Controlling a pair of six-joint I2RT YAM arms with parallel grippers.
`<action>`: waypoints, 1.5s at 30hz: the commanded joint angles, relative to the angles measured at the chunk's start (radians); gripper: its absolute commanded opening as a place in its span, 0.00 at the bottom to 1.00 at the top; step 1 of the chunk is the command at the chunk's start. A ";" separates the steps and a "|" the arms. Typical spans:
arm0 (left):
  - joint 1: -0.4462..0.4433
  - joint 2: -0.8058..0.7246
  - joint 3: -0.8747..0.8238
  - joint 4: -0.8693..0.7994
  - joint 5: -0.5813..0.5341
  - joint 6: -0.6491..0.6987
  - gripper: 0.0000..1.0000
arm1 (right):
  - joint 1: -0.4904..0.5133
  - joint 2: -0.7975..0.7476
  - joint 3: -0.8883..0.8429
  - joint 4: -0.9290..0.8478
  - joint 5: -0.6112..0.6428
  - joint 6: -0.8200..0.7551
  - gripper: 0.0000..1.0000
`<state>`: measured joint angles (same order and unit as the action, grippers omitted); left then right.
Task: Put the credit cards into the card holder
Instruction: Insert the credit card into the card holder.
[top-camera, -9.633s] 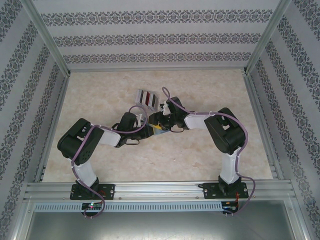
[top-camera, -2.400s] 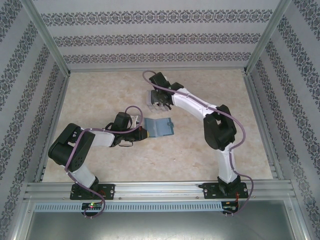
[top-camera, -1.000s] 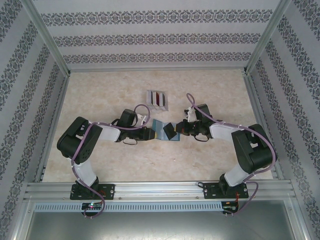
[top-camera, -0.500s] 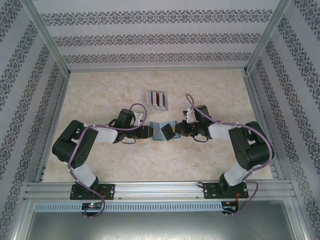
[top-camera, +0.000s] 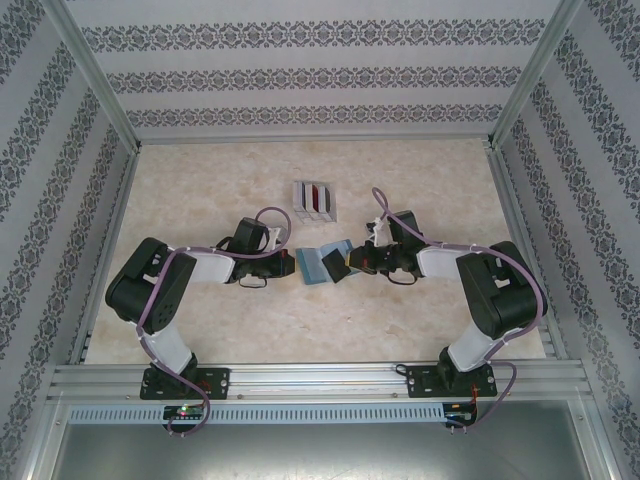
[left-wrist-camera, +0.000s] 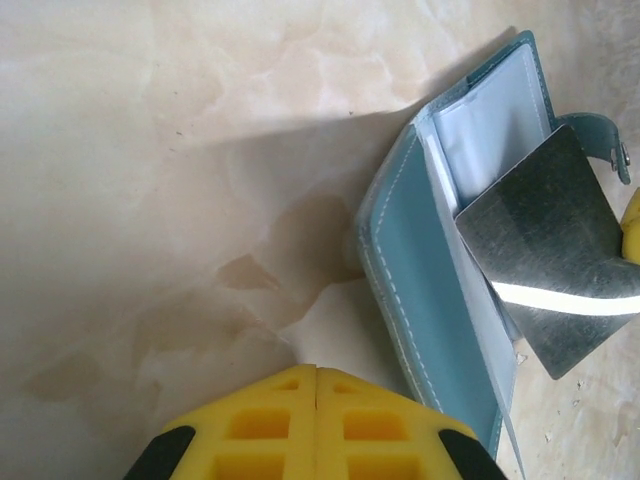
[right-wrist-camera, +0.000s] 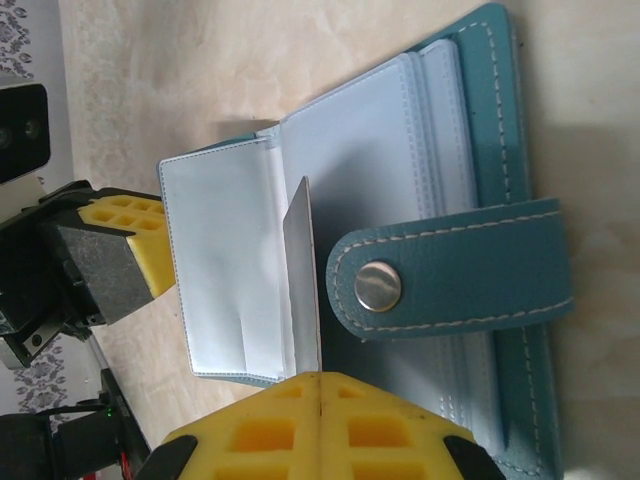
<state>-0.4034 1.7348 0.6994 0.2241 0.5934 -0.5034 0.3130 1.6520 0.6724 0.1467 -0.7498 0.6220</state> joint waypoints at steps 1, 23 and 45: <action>0.007 0.034 0.022 -0.068 -0.021 0.033 0.00 | -0.020 0.002 0.023 -0.020 -0.024 -0.036 0.00; 0.005 -0.107 -0.027 -0.047 -0.013 0.080 0.11 | -0.012 0.116 0.101 -0.034 -0.090 -0.070 0.00; -0.045 0.059 0.068 -0.086 -0.015 0.068 0.05 | 0.019 0.181 0.137 -0.018 -0.107 -0.089 0.00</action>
<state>-0.4320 1.7519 0.7475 0.1471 0.6014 -0.4454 0.3187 1.8126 0.7883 0.1238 -0.8398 0.5503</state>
